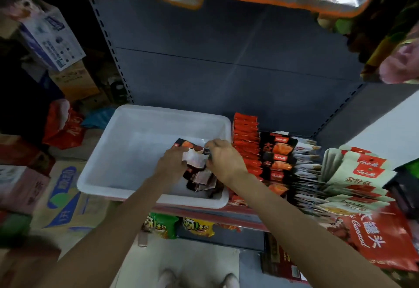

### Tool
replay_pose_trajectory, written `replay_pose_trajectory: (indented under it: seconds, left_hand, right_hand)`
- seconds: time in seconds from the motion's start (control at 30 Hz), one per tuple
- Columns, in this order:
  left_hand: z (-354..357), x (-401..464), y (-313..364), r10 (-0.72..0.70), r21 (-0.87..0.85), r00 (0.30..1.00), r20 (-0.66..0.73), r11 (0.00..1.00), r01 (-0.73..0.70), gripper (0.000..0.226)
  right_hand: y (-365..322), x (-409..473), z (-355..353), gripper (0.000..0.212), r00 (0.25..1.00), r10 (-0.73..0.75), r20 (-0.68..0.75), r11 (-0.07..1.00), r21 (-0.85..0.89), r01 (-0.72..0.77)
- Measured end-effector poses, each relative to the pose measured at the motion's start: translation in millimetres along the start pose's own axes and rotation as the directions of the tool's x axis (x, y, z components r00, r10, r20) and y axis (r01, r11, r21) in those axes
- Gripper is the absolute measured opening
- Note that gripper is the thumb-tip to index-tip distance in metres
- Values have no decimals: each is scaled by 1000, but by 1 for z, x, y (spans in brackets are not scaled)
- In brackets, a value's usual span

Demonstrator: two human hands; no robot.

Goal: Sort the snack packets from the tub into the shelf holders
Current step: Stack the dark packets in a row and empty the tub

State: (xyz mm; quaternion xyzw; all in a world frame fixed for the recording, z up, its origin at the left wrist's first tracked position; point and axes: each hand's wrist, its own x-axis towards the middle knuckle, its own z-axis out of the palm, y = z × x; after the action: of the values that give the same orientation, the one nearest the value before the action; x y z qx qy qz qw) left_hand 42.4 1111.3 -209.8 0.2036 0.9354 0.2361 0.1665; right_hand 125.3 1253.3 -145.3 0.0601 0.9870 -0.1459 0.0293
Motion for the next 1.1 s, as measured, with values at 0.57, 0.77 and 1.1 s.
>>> replay_pose_trajectory:
  seconds: [0.57,0.77,1.1]
  left_hand:
    - [-6,17,-64,14,89,955,296,995,-43,69]
    - [-25,18,-60,-229,-341,973,16,914,221,78]
    - [-64,-7,15,9,-850,1000,-20,526,-22,9]
  right_hand:
    - [-48,69,76,53,951,105,290,970,-240,-34]
    - [-40,72,49,32,993,87,81,991,-105,-78]
    - [3,25,-22,30,988,153,11,651,752,-109]
